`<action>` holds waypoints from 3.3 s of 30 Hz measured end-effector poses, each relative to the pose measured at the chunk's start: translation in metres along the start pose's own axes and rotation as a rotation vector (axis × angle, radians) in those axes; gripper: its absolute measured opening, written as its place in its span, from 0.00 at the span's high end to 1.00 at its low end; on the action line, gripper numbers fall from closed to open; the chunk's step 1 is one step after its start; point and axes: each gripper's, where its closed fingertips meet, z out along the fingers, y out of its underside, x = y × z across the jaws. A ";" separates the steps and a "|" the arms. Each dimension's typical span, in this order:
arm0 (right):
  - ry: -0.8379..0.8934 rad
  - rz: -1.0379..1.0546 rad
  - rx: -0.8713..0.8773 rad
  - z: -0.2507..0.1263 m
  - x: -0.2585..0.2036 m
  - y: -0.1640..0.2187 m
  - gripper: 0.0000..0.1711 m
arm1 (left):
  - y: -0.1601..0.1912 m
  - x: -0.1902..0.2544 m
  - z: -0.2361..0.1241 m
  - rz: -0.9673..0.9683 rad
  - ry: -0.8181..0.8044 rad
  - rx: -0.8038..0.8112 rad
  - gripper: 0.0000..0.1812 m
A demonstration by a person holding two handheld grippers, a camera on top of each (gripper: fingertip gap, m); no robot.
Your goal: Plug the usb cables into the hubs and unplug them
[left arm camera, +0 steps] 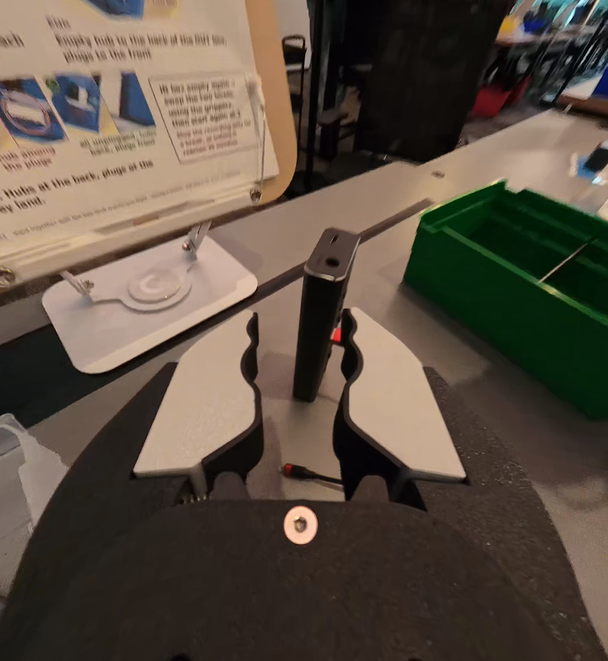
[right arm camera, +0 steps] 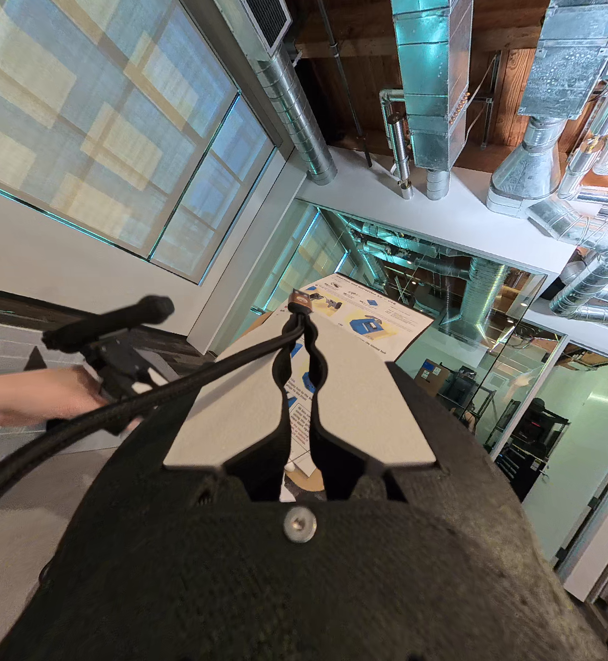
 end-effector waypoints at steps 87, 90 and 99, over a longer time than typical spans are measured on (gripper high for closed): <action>-0.085 0.075 -0.307 0.061 -0.074 0.099 0.97 | -0.034 0.044 -0.012 -0.102 0.252 -0.036 0.84; -0.110 -0.003 -0.329 0.067 -0.095 0.099 0.97 | -0.041 0.046 -0.017 -0.101 0.240 -0.008 0.84; -0.115 -0.208 -0.382 0.071 -0.115 0.103 0.97 | -0.047 0.050 -0.018 -0.135 0.275 0.032 0.84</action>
